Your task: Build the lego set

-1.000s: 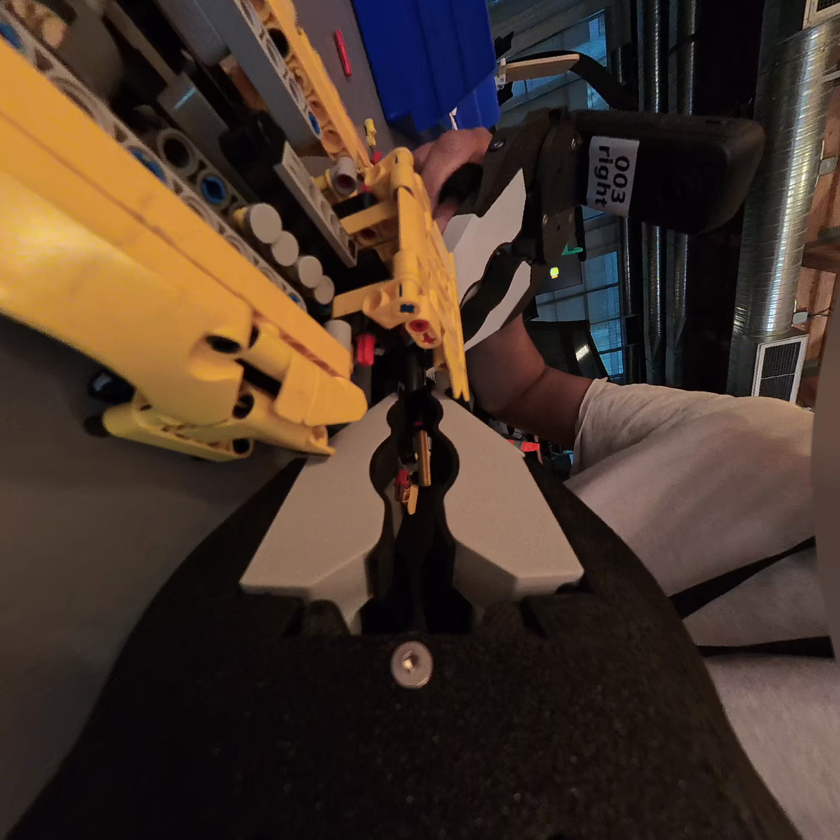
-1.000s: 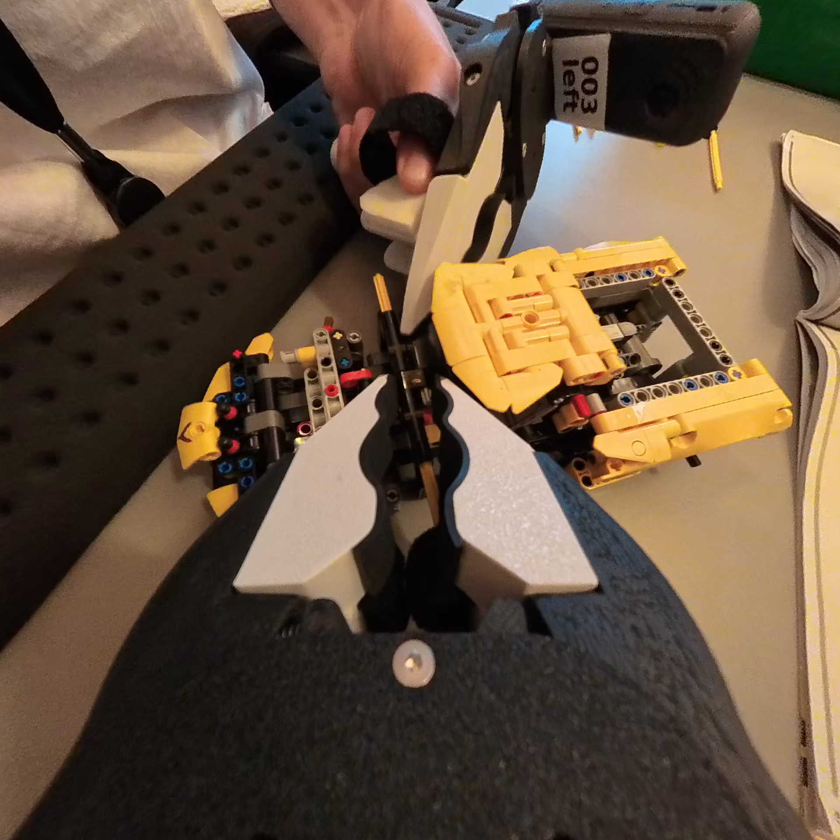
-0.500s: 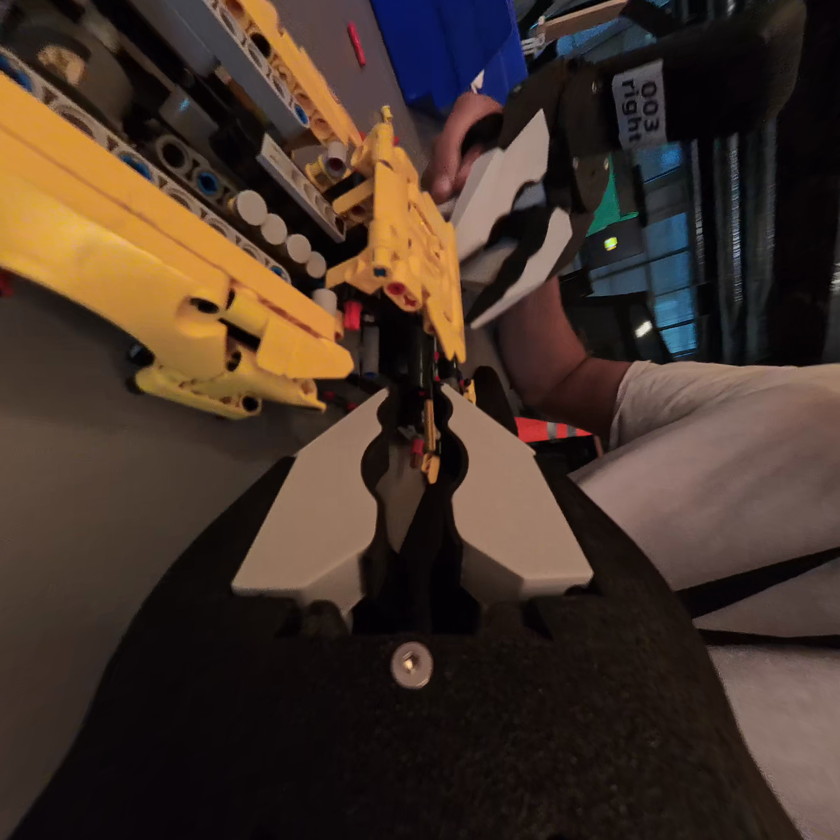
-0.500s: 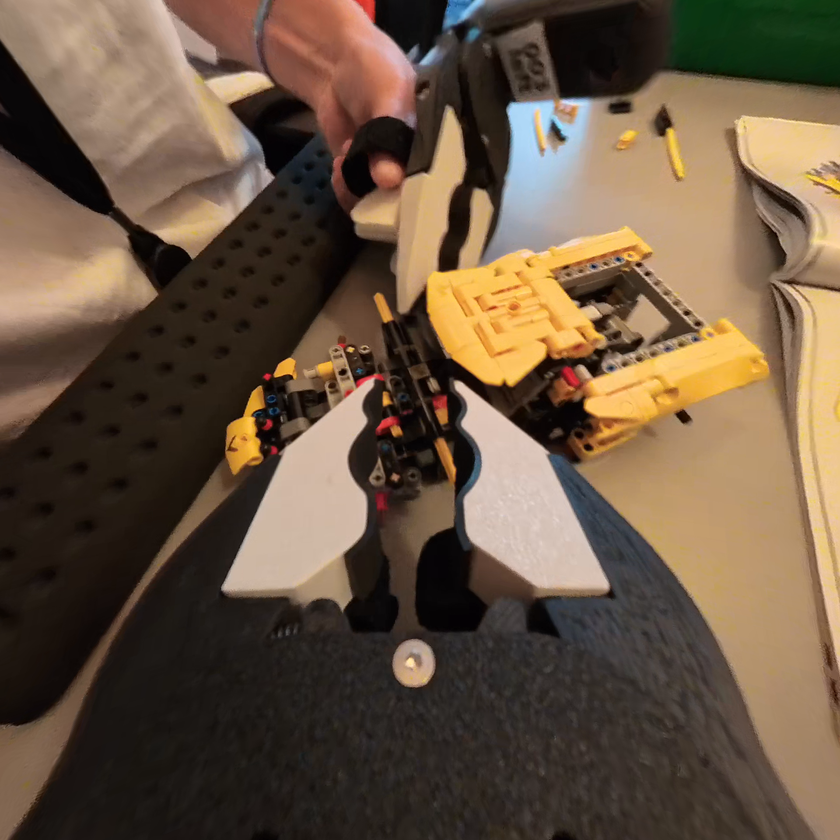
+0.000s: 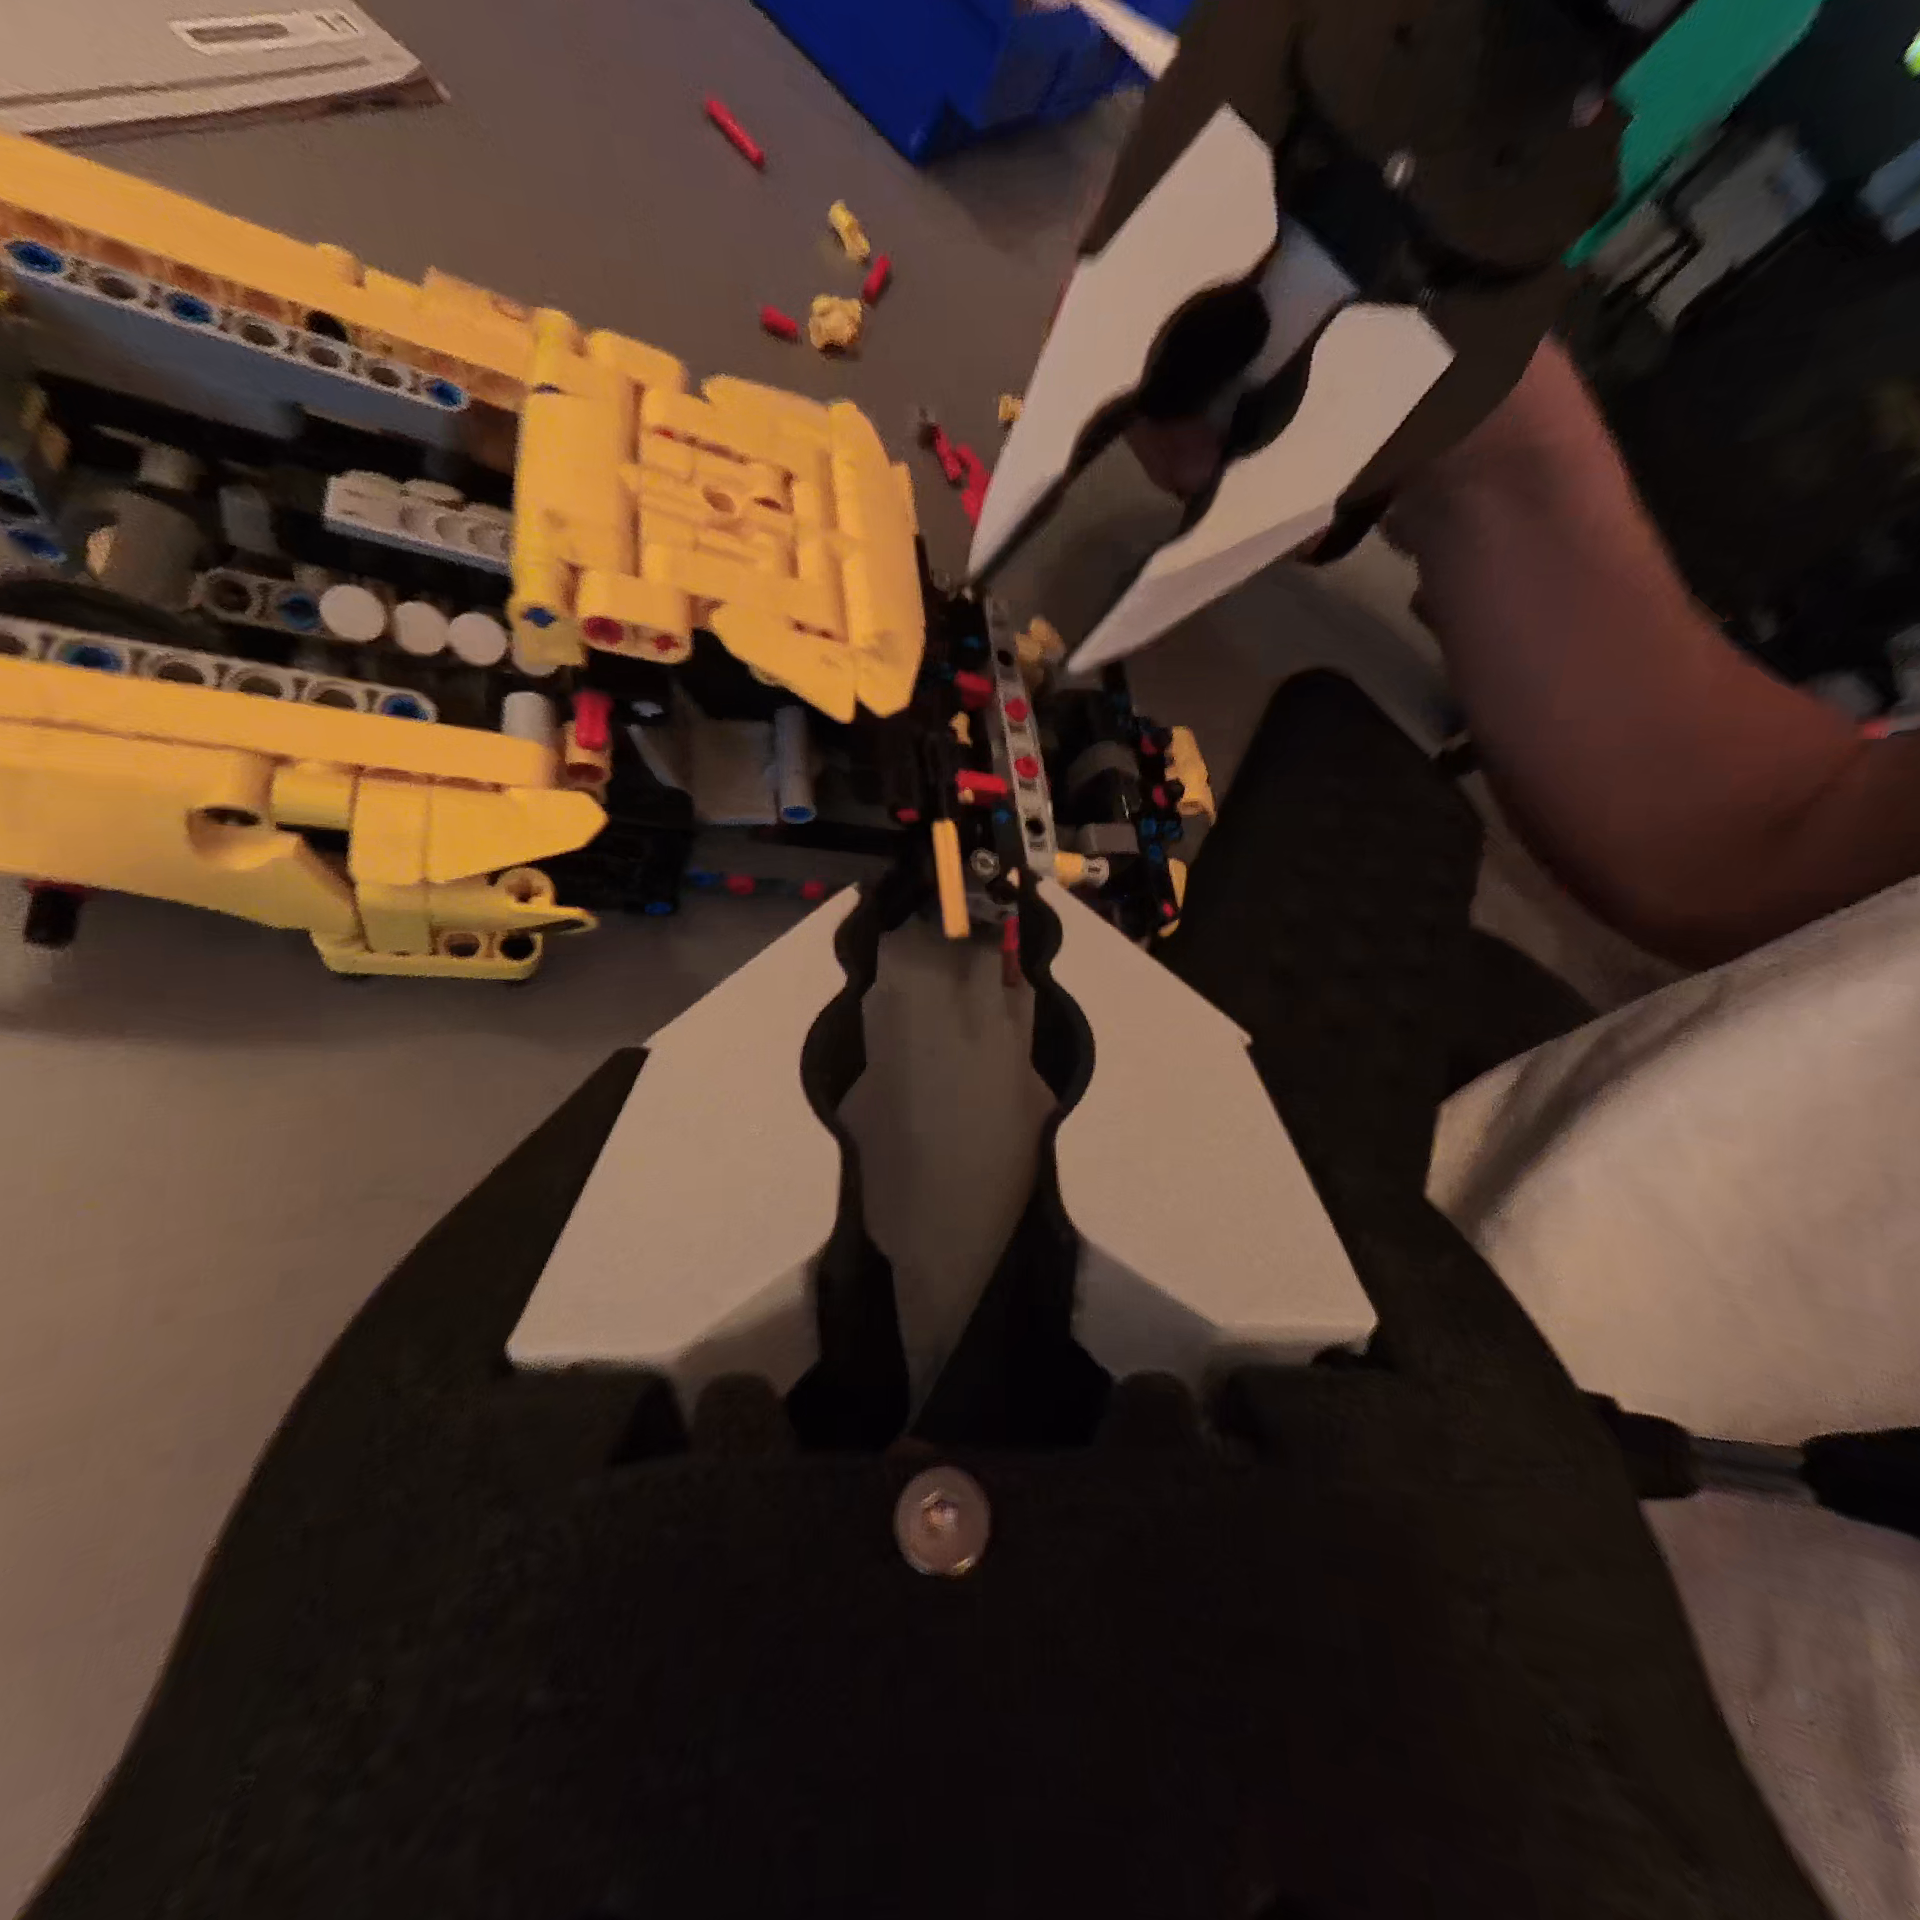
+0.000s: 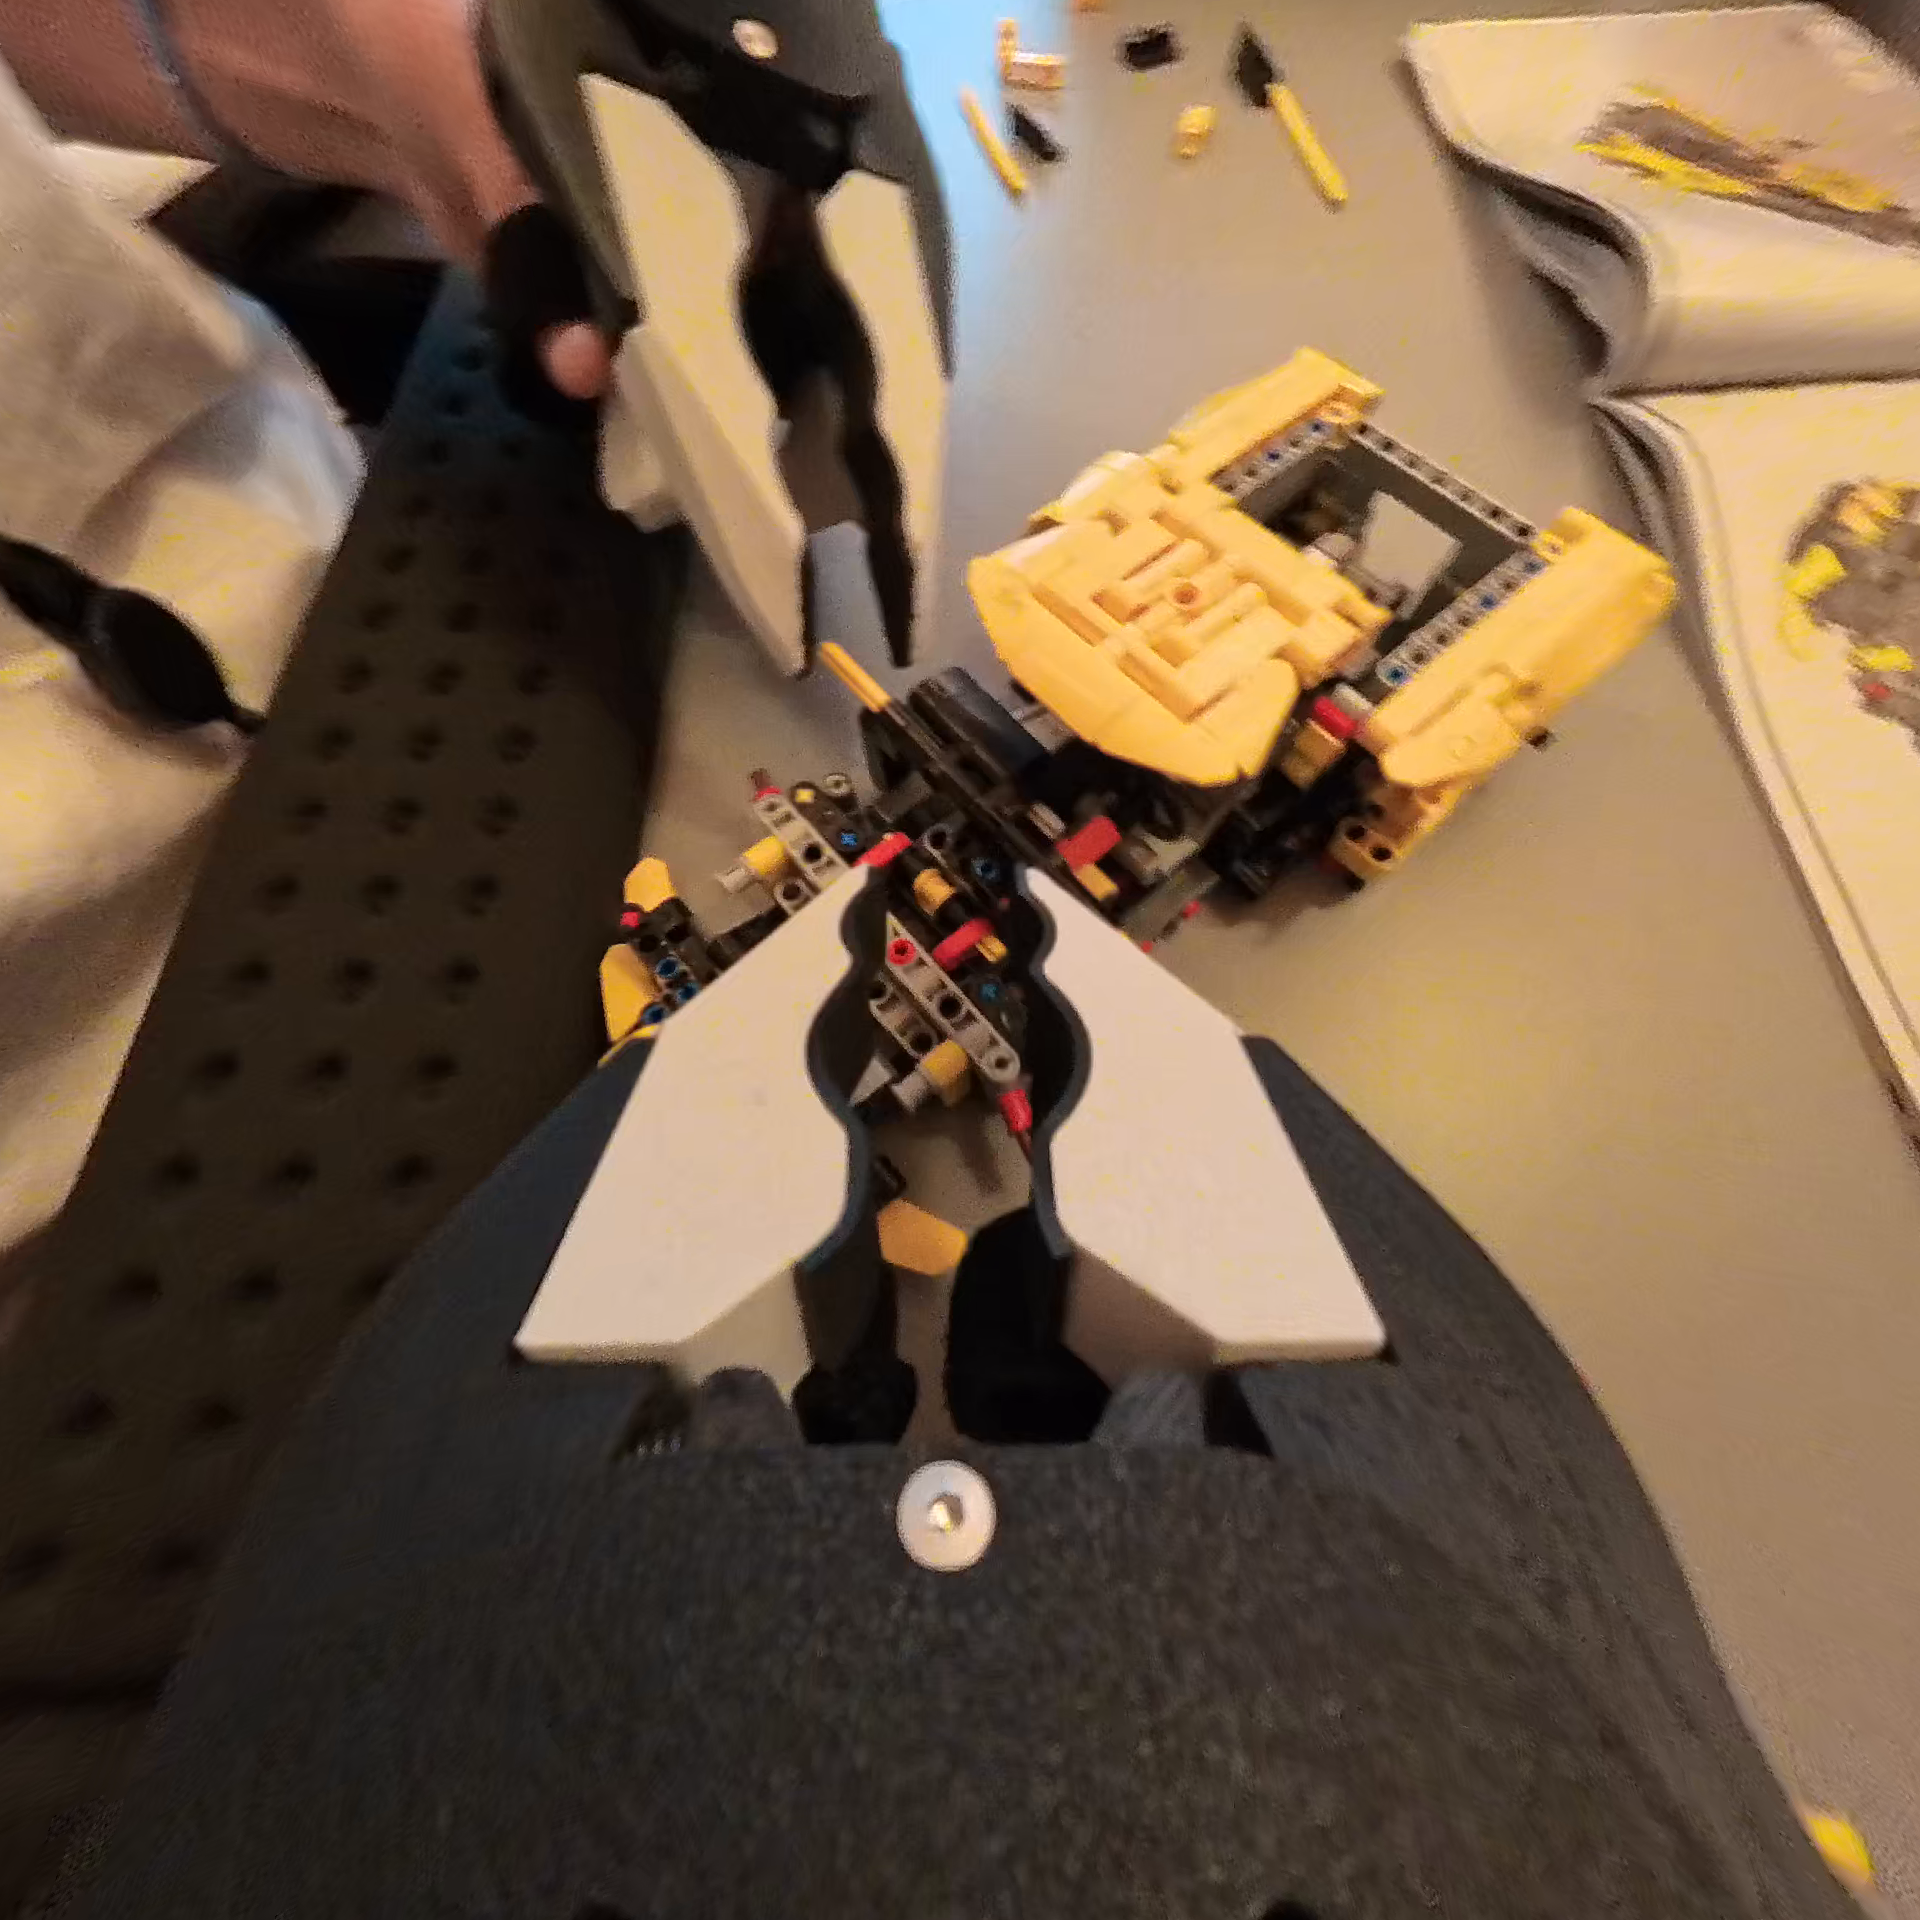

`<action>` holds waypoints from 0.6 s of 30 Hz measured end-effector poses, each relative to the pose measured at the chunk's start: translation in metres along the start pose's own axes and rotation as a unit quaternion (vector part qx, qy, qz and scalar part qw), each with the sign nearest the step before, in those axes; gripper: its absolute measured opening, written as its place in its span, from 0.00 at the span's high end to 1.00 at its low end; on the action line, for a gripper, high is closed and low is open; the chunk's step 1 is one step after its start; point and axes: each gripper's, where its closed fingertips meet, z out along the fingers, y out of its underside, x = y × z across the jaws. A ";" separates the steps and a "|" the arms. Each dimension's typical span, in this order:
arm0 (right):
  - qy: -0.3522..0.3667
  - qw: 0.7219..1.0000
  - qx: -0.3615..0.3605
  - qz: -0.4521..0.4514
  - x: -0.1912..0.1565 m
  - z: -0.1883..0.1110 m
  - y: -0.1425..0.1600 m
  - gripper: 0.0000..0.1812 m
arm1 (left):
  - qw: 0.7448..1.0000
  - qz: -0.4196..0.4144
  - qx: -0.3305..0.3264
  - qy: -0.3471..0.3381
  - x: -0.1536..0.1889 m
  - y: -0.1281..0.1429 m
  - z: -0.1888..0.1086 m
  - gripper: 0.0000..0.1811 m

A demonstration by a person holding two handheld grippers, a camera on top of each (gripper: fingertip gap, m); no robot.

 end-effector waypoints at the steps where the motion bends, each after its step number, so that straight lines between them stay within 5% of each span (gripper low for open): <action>1: 0.032 0.999 0.005 0.010 0.005 -0.004 0.002 0.87 | 1.000 0.019 -0.016 -0.012 -0.001 0.003 0.002 0.86; 5: 0.107 0.989 0.050 0.089 0.018 -0.022 0.009 0.86 | 0.994 0.084 -0.046 -0.043 -0.003 0.006 0.013 0.87; 10: 0.111 0.981 -0.001 0.159 0.011 -0.014 0.035 0.78 | 0.986 0.151 -0.037 -0.059 -0.004 -0.002 0.015 0.94; 18: 0.165 0.977 0.034 0.129 0.018 -0.003 -0.005 0.72 | 0.965 0.252 -0.050 -0.057 -0.020 0.002 -0.007 0.97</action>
